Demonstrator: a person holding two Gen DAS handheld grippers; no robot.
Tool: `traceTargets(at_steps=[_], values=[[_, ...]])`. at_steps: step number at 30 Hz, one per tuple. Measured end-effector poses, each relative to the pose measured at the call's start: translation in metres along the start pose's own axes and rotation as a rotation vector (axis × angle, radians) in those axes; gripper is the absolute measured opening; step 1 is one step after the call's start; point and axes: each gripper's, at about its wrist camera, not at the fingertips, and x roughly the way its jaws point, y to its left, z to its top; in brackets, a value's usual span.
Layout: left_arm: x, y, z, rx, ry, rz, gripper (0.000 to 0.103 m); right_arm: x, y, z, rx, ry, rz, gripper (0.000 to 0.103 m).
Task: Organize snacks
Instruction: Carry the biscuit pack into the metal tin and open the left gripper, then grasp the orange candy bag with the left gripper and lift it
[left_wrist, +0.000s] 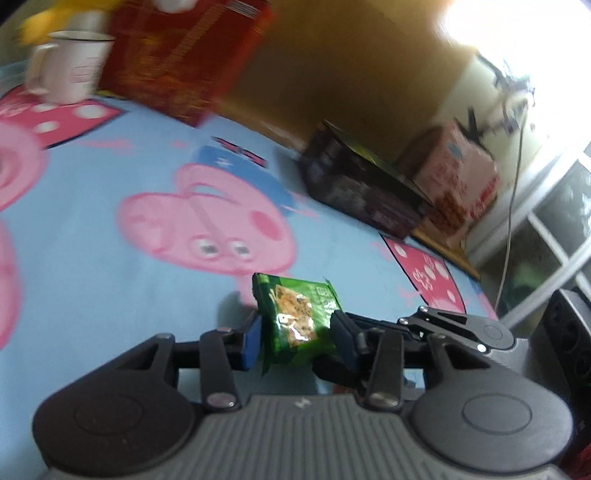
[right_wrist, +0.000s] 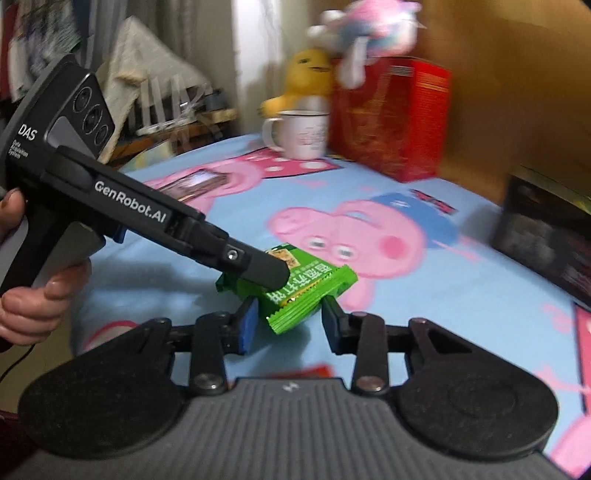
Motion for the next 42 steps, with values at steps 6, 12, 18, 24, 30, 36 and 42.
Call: traceTargets(at_steps=[6, 12, 18, 24, 30, 36, 42], values=[[0.067, -0.047, 0.025, 0.116, 0.099, -0.027, 0.039, -0.016, -0.054, -0.015, 0.120, -0.004, -0.104, 0.040], [0.103, -0.101, 0.062, 0.246, 0.092, -0.068, 0.040, -0.040, -0.100, -0.006, 0.183, -0.082, -0.186, 0.040], [0.120, -0.122, 0.129, 0.252, -0.057, -0.093, 0.049, -0.034, -0.138, 0.044, 0.088, -0.247, -0.299, 0.041], [0.156, -0.115, 0.167, 0.211, -0.131, 0.039, 0.062, 0.025, -0.153, 0.060, -0.070, -0.256, -0.473, 0.047], [0.125, -0.096, 0.133, 0.217, -0.133, -0.017, 0.062, 0.008, -0.129, 0.035, -0.045, -0.268, -0.379, 0.052], [0.086, -0.072, 0.078, 0.171, -0.054, -0.047, 0.062, -0.015, -0.119, 0.007, 0.138, -0.175, -0.247, 0.052], [0.047, -0.046, 0.018, 0.118, 0.007, -0.046, 0.062, -0.032, -0.094, -0.032, 0.298, -0.084, -0.121, 0.052]])
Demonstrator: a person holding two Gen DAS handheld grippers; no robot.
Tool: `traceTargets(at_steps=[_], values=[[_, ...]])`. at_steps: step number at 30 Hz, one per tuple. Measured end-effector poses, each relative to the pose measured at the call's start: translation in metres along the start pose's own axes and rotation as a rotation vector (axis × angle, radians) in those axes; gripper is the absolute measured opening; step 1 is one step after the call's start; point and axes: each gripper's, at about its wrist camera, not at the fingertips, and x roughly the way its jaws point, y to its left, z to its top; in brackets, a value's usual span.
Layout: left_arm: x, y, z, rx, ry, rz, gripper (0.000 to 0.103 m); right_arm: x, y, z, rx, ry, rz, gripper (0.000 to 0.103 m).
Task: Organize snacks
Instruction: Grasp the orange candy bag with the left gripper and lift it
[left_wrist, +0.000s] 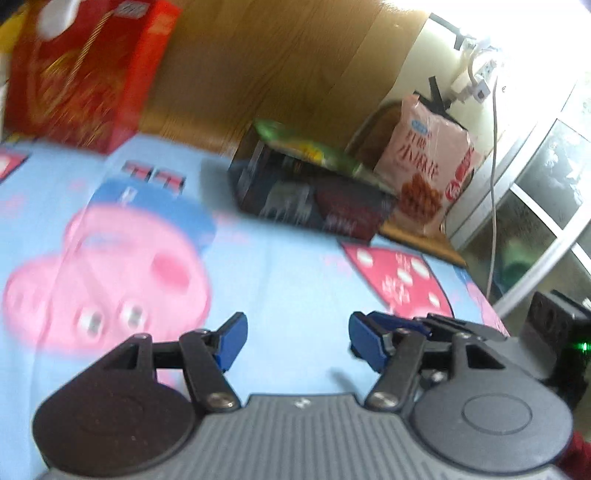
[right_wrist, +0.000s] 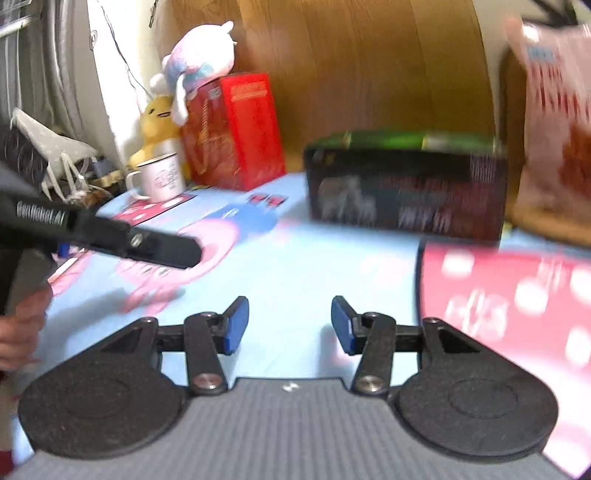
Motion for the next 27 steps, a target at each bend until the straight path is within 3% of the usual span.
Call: traceTargets(at_steps=[6, 13, 24, 27], values=[[-0.026, 0.011, -0.040, -0.081, 0.020, -0.006, 0.062, -0.021, 0.032, -0.024, -0.009, 0.030, 0.099, 0.053], [-0.046, -0.006, -0.073, -0.070, 0.026, -0.041, 0.060, -0.043, 0.060, -0.046, -0.011, 0.044, 0.175, 0.053], [-0.055, -0.014, -0.096, -0.130, 0.042, -0.134, 0.060, -0.066, 0.033, -0.060, 0.244, 0.062, 0.288, 0.050], [-0.051, -0.025, -0.100, -0.093, 0.036, -0.140, 0.068, -0.062, 0.033, -0.061, 0.286, 0.054, 0.294, 0.045]])
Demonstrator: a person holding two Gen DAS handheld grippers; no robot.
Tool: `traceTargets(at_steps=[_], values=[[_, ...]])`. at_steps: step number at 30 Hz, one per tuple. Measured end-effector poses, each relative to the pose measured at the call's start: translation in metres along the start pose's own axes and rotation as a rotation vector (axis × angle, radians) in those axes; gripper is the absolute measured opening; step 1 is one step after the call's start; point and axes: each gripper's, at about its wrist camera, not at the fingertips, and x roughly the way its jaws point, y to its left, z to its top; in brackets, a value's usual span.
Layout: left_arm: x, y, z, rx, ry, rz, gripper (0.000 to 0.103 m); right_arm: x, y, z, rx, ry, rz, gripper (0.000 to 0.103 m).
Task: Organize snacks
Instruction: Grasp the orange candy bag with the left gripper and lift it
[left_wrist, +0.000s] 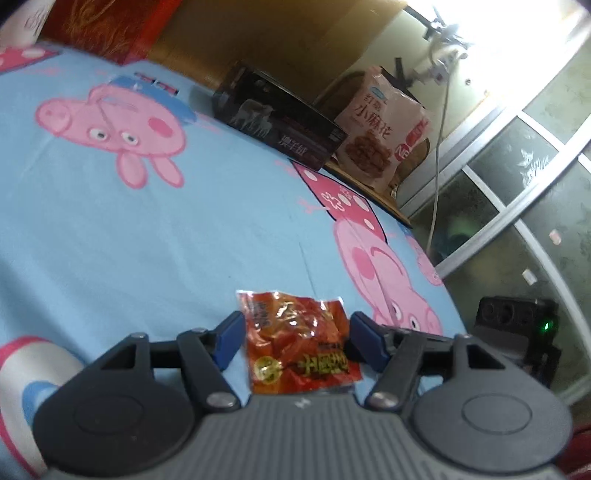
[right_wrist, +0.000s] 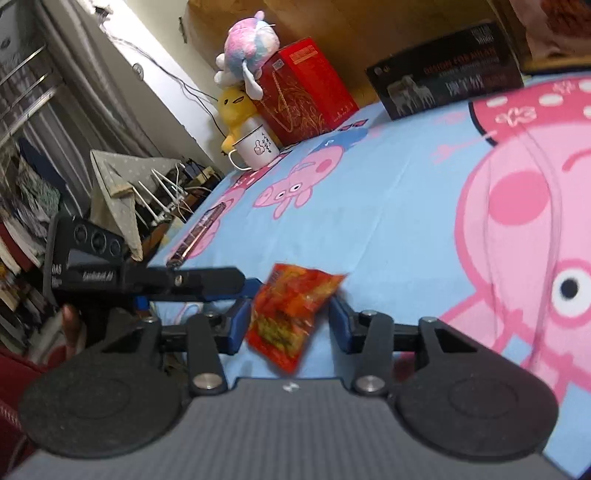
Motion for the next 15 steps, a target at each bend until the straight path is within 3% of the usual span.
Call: traceTargets(at_steps=[1, 3, 8, 12, 15], values=[[0.001, -0.003, -0.001, 0.014, -0.001, 0.007, 0.068, 0.001, -0.001, 0.000, 0.008, -0.004, -0.002, 0.041], [0.001, -0.004, -0.002, 0.011, -0.002, 0.004, 0.069, 0.003, -0.006, 0.001, 0.045, -0.012, -0.022, 0.022], [0.002, 0.005, 0.006, -0.045, 0.006, -0.027, 0.067, 0.001, -0.019, 0.008, 0.135, -0.027, 0.004, 0.016], [0.003, 0.014, 0.018, -0.111, -0.004, -0.042, 0.066, -0.012, -0.041, 0.022, 0.301, -0.087, 0.086, 0.013], [0.003, 0.014, 0.032, -0.133, -0.016, -0.101, 0.066, -0.023, -0.055, 0.038, 0.409, -0.134, 0.149, 0.013]])
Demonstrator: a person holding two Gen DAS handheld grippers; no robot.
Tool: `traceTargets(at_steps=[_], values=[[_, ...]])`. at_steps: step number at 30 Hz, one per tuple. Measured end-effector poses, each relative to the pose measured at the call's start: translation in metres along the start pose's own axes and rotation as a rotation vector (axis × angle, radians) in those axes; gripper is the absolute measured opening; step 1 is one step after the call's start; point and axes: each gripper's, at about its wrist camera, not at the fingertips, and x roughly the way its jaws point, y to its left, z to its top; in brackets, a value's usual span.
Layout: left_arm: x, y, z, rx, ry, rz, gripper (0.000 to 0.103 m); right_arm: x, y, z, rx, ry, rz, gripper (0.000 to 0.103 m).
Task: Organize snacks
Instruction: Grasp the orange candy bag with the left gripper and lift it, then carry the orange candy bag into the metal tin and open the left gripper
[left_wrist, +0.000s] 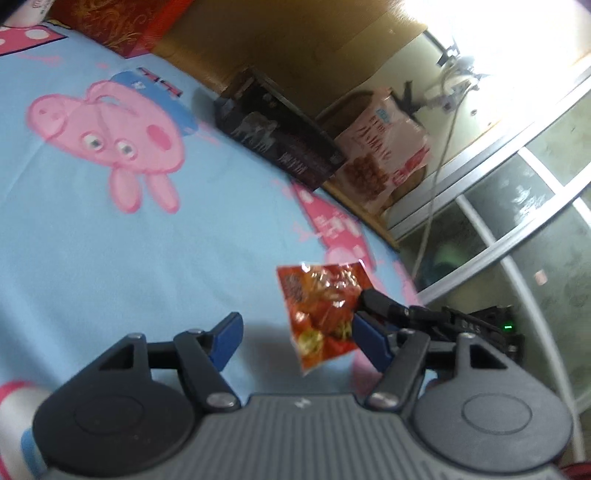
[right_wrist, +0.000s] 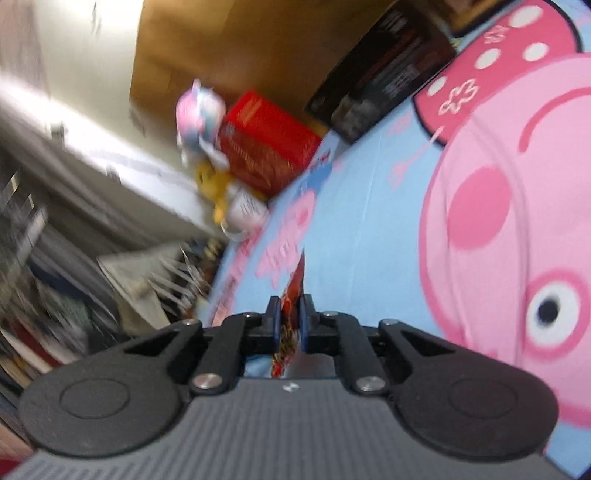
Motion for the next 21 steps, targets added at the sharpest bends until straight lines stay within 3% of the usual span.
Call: traceTargets(at_steps=[5, 7, 9, 12, 15, 21], values=[[0.004, -0.028, 0.037, 0.022, -0.045, -0.092, 0.065, -0.001, 0.021, 0.039, 0.023, 0.006, 0.065, 0.013], [0.007, -0.045, 0.053, 0.051, -0.056, -0.124, 0.048, 0.000, 0.041, 0.058, -0.014, 0.015, 0.070, 0.013], [0.008, -0.069, 0.070, 0.133, -0.104, -0.084, 0.033, -0.006, 0.060, 0.077, -0.068, -0.007, 0.087, 0.013], [0.012, -0.085, 0.079, 0.188, -0.126, -0.111, 0.023, -0.023, 0.075, 0.093, -0.137, -0.073, 0.104, 0.013], [0.025, -0.081, 0.076, 0.185, -0.103, -0.116, 0.021, -0.027, 0.061, 0.086, -0.113, -0.099, 0.098, 0.013], [0.067, -0.056, 0.083, 0.107, 0.011, -0.043, 0.019, -0.010, -0.004, 0.072, 0.081, -0.070, 0.028, 0.013]])
